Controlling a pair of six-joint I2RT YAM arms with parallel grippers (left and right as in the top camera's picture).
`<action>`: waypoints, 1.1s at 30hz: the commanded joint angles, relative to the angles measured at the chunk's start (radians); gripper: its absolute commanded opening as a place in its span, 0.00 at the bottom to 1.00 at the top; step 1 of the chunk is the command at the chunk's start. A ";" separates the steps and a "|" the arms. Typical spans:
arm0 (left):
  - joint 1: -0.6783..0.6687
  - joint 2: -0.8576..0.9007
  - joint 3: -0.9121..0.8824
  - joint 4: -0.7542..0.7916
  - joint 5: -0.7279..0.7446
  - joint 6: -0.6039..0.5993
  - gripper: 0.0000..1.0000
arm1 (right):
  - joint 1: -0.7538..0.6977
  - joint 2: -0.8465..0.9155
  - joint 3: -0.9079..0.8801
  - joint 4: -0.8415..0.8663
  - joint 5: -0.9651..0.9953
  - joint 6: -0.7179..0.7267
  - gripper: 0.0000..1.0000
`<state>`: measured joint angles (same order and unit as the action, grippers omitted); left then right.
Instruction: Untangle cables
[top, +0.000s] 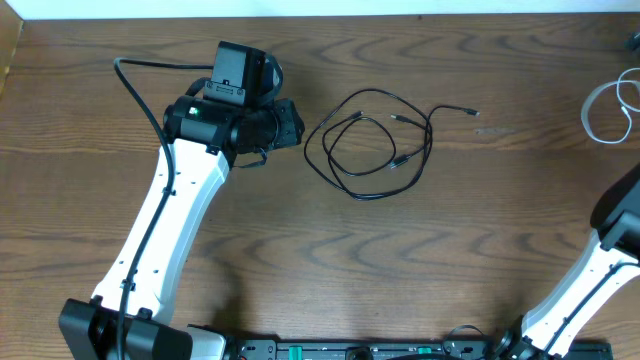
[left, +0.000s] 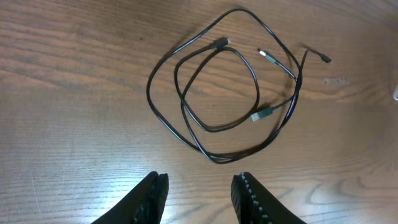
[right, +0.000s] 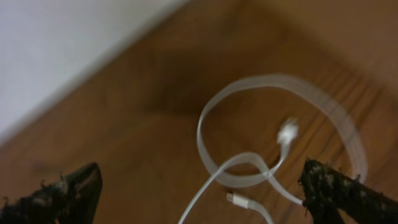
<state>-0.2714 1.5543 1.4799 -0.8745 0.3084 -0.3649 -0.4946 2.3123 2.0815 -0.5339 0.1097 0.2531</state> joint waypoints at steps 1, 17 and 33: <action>-0.003 0.010 -0.003 0.008 -0.004 0.009 0.39 | -0.008 -0.026 0.011 -0.014 -0.016 -0.007 0.99; -0.116 0.187 -0.003 0.233 -0.004 0.278 0.45 | 0.108 -0.272 0.010 -0.428 -0.684 0.037 0.99; -0.126 0.583 -0.003 0.737 -0.136 0.487 0.52 | 0.323 -0.262 -0.008 -0.594 -0.557 -0.022 0.87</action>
<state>-0.4007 2.0930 1.4792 -0.1699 0.2707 0.0875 -0.1905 2.0510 2.0800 -1.1168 -0.4641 0.2455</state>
